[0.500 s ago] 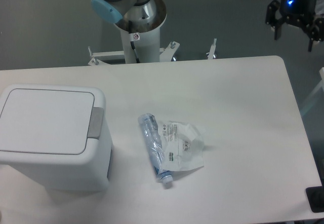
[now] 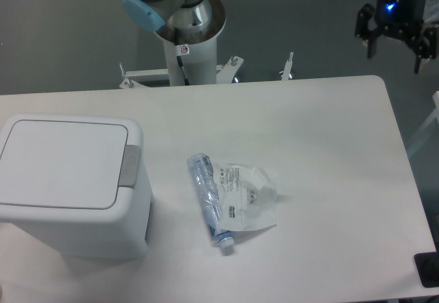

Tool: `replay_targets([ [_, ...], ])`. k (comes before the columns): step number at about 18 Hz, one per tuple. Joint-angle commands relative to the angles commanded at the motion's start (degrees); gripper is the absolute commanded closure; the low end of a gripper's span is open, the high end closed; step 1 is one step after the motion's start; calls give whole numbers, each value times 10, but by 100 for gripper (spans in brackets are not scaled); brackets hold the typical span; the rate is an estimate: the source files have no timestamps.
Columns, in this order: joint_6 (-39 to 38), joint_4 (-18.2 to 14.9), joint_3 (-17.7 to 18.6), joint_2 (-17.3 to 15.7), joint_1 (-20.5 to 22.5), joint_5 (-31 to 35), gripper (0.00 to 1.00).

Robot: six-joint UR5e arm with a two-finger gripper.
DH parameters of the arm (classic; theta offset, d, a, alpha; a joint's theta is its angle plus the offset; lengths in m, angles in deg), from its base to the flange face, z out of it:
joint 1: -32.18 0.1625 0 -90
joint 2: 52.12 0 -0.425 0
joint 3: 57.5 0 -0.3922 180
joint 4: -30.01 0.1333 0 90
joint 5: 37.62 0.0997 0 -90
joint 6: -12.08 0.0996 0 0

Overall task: Open the trash can
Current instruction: 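Move the open gripper over to the grey tab on the trash can lid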

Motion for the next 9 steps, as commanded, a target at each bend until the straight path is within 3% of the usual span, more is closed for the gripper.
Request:
replay_targets([
  [6, -185, -1, -1, -19, -53, -41, 0],
  [9, -372, 5, -6, -22, -119, -52, 0],
])
